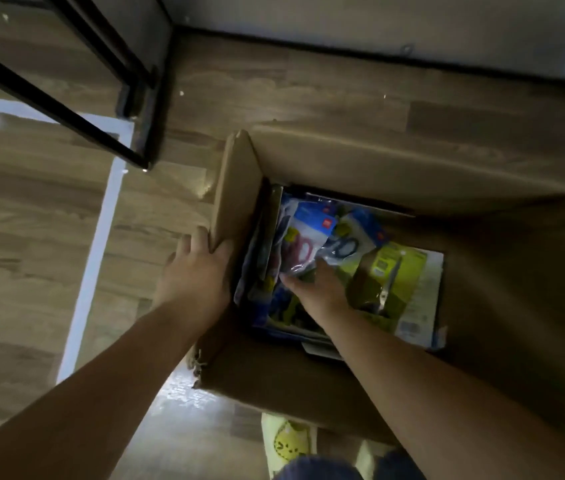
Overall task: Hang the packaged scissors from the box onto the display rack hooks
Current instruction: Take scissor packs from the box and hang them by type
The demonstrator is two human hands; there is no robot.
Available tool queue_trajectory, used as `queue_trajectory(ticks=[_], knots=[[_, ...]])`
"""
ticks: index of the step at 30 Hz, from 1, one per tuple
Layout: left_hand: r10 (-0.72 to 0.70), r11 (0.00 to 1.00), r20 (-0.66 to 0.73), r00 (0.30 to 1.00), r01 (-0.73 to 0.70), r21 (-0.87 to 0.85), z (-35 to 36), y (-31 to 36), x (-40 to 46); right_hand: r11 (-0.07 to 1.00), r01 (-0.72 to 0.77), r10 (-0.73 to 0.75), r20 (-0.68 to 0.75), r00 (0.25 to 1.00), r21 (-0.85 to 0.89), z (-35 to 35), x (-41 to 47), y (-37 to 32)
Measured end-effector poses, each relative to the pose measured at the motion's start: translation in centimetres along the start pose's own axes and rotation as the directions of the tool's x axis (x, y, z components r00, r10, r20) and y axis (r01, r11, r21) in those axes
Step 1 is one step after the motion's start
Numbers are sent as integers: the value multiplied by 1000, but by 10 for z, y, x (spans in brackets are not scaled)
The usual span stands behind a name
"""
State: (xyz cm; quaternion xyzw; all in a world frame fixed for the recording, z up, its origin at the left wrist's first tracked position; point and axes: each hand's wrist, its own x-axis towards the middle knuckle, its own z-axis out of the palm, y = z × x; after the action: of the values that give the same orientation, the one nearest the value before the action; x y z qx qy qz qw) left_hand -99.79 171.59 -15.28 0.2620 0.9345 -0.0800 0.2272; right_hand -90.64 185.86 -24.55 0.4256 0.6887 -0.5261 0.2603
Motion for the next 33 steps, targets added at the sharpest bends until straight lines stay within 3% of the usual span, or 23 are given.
queue_trajectory(ticks=[3, 6, 11, 13, 16, 20, 23, 30, 33], knots=[[46, 995, -124, 991, -57, -87, 8, 0, 3, 949, -134, 142, -8, 990, 285, 30, 42, -10], [61, 992, -124, 990, -74, -106, 8, 3, 1, 900, -194, 224, -31, 974, 391, 46, 67, -18], [60, 983, -166, 984, -87, -162, 8, 5, 0, 932, -44, 163, -308, 937, 360, 61, 78, -20], [67, 975, -183, 981, -103, -195, 11, 3, 0, 945, -70, 190, -362, 913, 320, 64, 80, -22], [58, 963, -190, 980, -105, -249, 12, 1, 0, 966, -141, 212, -353, 912, 215, 65, 82, -25], [59, 961, -235, 970, -119, -250, 15, 1, 0, 978, -128, 170, -269, 948, 166, 62, 95, -29], [72, 956, -267, 961, -142, -255, 17, 1, 1, 968, -63, 117, -214, 970, 244, 62, 107, -34], [63, 962, -271, 961, -130, -241, 20, -4, 2, 996, 13, 16, -330, 944, 87, 52, 107, -39], [70, 967, -249, 966, -127, -219, 18, -4, 3, 999, 33, -38, -289, 957, -23, 44, 91, -38]])
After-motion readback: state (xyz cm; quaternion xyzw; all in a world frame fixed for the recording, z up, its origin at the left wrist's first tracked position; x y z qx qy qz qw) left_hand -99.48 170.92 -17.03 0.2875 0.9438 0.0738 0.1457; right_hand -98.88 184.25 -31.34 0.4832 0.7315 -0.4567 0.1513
